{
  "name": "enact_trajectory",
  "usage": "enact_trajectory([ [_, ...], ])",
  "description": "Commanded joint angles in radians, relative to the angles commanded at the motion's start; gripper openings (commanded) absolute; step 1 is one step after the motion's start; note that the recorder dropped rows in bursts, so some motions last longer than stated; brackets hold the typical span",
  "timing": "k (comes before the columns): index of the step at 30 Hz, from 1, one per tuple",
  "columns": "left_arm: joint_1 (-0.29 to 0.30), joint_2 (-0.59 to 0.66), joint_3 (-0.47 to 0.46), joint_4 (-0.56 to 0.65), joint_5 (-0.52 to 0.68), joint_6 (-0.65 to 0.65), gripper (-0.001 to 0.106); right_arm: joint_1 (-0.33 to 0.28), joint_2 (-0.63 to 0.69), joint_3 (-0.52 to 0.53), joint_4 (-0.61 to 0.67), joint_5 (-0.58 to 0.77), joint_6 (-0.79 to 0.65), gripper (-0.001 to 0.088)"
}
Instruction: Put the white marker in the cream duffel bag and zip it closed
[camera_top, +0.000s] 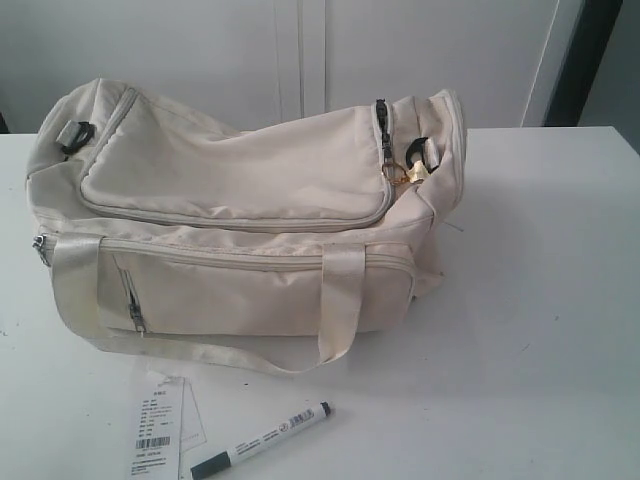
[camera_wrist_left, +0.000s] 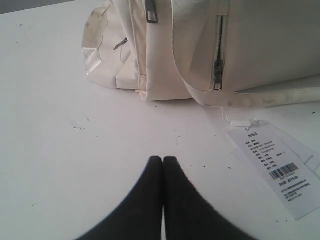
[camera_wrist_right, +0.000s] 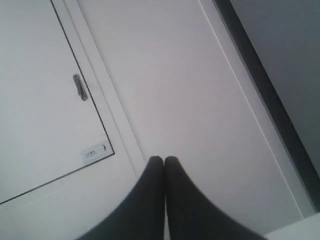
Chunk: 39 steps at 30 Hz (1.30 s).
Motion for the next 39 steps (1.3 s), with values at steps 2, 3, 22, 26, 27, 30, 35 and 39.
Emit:
enact_trajectory([
  [2,0.000,0.000,0.000,0.000,0.000,0.000,0.000,0.000,0.044,-0.060,0.000,0.043,-0.031,0.0000],
  [3,0.000,0.000,0.000,0.000,0.000,0.000,0.000,0.000,0.070,-0.091,0.000,0.075,-0.056,0.0000],
  [22,0.000,0.000,0.000,0.000,-0.002,-0.006,0.000,0.000,0.704,-0.683,0.055,0.858,-0.401,0.0000],
  [26,0.000,0.000,0.000,0.000,-0.002,-0.006,0.000,0.000,0.855,-0.804,0.225,0.968,-0.553,0.0000],
  [27,0.000,0.000,0.000,0.000,-0.002,-0.006,0.000,0.000,0.887,-0.824,0.266,0.978,-0.589,0.0000],
  [30,0.000,0.000,0.000,-0.009,-0.002,-0.008,0.000,0.000,0.998,-0.883,0.391,0.999,-0.669,0.0003],
  [35,0.000,0.000,0.000,-0.016,-0.006,-0.008,0.000,0.000,1.157,-0.974,0.540,1.011,-0.793,0.0195],
  [39,0.000,0.000,0.000,-0.016,-0.008,-0.008,0.000,0.000,1.265,-1.047,0.642,1.011,-0.855,0.0508],
])
